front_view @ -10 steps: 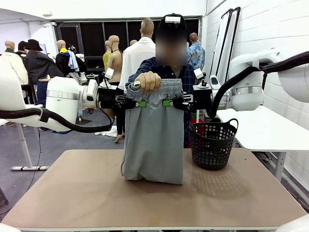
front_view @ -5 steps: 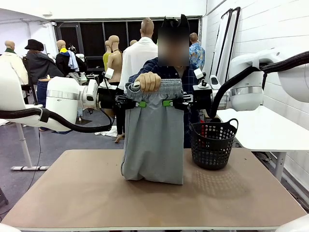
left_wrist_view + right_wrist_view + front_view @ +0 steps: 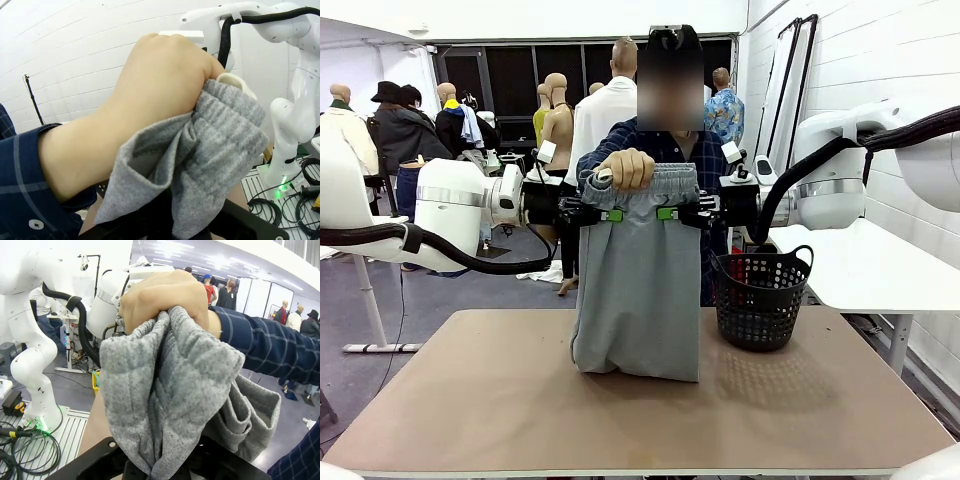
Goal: Fold the training pants.
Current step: Release the ends of the Training pants and then grab the overlapped ends.
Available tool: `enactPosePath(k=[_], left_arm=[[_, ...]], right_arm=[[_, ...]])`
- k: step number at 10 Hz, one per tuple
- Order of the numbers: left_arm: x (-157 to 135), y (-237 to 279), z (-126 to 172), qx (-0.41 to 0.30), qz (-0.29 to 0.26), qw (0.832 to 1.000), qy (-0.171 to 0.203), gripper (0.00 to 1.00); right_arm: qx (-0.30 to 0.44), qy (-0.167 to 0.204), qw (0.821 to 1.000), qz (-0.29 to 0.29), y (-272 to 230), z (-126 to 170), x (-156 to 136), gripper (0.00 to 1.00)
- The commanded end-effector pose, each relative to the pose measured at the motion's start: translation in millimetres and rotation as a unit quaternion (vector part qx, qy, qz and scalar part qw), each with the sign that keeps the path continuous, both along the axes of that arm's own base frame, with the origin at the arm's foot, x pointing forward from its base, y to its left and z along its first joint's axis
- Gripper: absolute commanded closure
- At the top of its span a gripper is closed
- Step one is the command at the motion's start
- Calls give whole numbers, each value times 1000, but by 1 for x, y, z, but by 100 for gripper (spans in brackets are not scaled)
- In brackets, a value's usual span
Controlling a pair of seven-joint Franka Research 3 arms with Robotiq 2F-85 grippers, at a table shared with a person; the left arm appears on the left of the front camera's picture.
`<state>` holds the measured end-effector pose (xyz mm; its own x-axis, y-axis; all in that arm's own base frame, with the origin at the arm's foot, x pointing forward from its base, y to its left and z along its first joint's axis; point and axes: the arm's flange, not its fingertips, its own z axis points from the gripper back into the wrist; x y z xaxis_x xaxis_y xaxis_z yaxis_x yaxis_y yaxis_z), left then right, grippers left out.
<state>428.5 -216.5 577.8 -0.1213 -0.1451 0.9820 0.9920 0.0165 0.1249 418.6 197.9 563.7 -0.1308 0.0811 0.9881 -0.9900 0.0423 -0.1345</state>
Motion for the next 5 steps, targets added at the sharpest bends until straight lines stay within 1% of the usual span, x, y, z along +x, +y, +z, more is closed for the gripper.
enactPosePath(k=[1, 2, 4, 5], left_arm=[[-2, 0, 0, -12, 5, 1000, -9, 100], [0, 0, 0, 0, 0, 1000, 0, 100], [-1, -1, 0, 4, -8, 1000, 3, 100], [-2, 0, 0, 7, -12, 1000, 4, 100]], right_arm=[[6, 0, 1000, 1, 1, 2, -1, 100], [6, 0, 1000, 1, 1, 2, -1, 100], [1, 7, 1000, 5, 0, 0, 0, 100], [0, 11, 1000, 8, 0, 1, -1, 92]])
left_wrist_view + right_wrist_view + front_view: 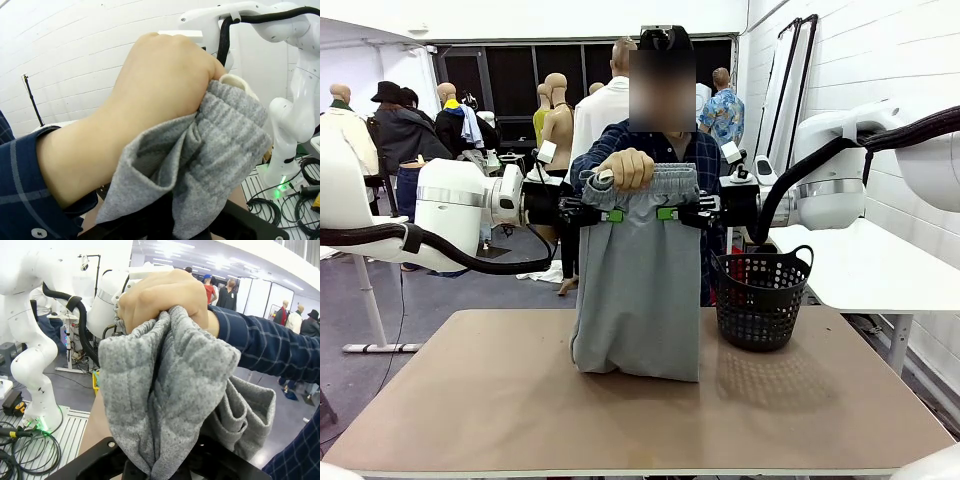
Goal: Fold the training pants.
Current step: Release the ends of the Training pants and then grab the overlapped ends.
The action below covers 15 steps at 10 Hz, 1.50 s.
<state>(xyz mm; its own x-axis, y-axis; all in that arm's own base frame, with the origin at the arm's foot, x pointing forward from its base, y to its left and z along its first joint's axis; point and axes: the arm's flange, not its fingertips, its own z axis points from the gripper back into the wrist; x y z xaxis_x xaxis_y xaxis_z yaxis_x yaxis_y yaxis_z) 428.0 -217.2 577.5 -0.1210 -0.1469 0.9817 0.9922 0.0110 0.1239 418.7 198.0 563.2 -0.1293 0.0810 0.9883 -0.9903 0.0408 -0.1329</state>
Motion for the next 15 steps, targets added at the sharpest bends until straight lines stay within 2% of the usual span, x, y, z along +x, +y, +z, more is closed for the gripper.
enactPosePath(k=[1, 5, 6, 12, 14, 15], left_arm=[[-2, 0, 1, 5, -16, 1000, 6, 89], [-4, 2, 2, 1, -32, 999, 11, 11], [-4, 2, 2, 0, -31, 999, 12, 0], [-4, 3, 1, -2, -27, 999, 22, 0], [-4, 4, 2, -2, -17, 1000, 6, 0], [-5, 4, 1, -4, -17, 1000, 9, 0]], right_arm=[[-2, 12, 1000, 10, 0, 2, -1, 77], [-5, 29, 1000, 12, 0, 4, -1, 0], [-5, 31, 999, 12, 0, 4, -1, 0], [-7, 47, 999, 22, 1, 4, 0, 0], [-9, 45, 999, 24, 2, 4, 0, 0], [-9, 31, 999, 20, 1, 6, 0, 0]])
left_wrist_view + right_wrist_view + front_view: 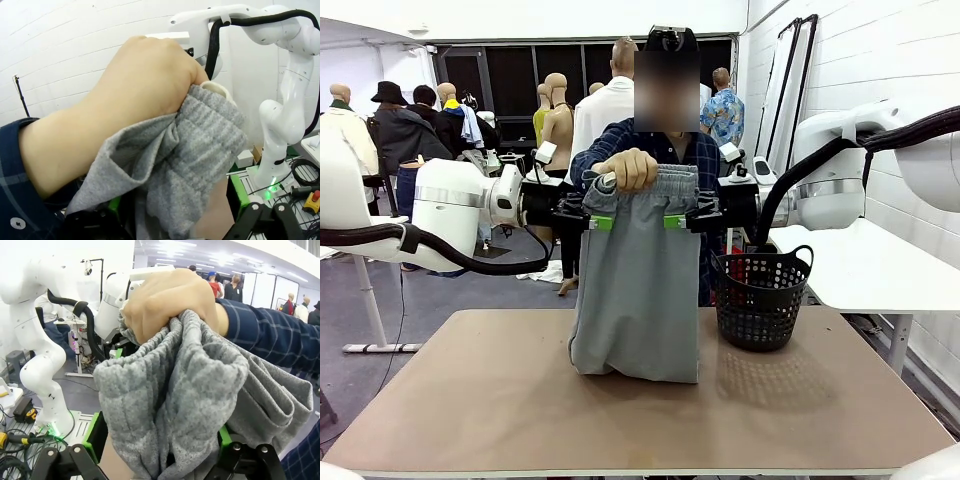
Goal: Fold the training pants.
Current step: Release the ends of the Training pants and then grab the overlapped ends.
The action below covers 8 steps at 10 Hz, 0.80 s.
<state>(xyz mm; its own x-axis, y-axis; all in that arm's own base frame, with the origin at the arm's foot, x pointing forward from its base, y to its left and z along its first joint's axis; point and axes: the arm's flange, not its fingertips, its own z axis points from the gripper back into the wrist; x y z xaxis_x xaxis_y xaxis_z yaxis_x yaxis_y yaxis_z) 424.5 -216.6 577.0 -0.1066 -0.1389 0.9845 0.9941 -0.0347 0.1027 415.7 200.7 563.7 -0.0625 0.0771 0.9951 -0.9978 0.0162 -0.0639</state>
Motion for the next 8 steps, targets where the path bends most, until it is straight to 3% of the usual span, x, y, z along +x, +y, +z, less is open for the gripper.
enactPosePath(k=[1, 8], left_arm=[[-1, 5, 1, -5, 17, 1000, -4, 0], [-13, 26, 5, -8, 63, 998, -7, 0]], right_arm=[[-11, -9, 1000, -1, -2, 7, 3, 0], [-18, -10, 999, -31, -19, 10, -2, 0]])
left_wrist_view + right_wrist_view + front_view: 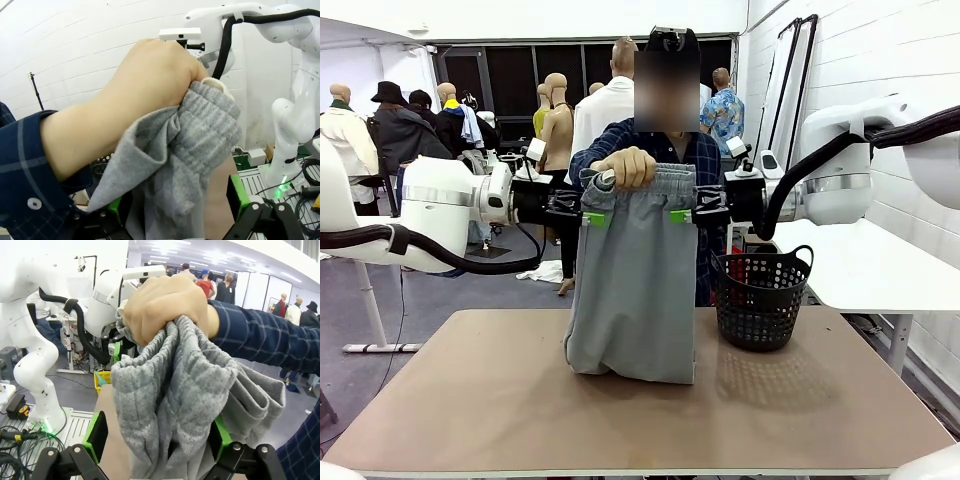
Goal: Fold the training pants.
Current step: Release the ends of the Training pants and then grab the overlapped ends.
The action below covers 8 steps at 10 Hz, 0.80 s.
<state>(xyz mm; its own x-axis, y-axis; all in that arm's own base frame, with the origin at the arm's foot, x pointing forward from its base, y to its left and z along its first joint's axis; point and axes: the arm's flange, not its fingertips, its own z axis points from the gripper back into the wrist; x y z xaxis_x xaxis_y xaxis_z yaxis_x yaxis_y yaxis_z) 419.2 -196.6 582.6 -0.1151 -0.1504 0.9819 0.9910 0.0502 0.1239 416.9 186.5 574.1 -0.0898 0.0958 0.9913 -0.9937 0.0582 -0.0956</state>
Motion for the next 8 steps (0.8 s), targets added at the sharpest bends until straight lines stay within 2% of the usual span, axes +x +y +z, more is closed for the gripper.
enactPosePath(k=[1, 8], left_arm=[[-11, 11, -1, -10, 27, 1000, 6, 0], [-30, 40, 0, -18, 82, 996, 5, 0]], right_arm=[[-10, 6, 1000, -14, -9, -1, -5, 0], [5, 13, 999, -50, -28, -10, -11, 0]])
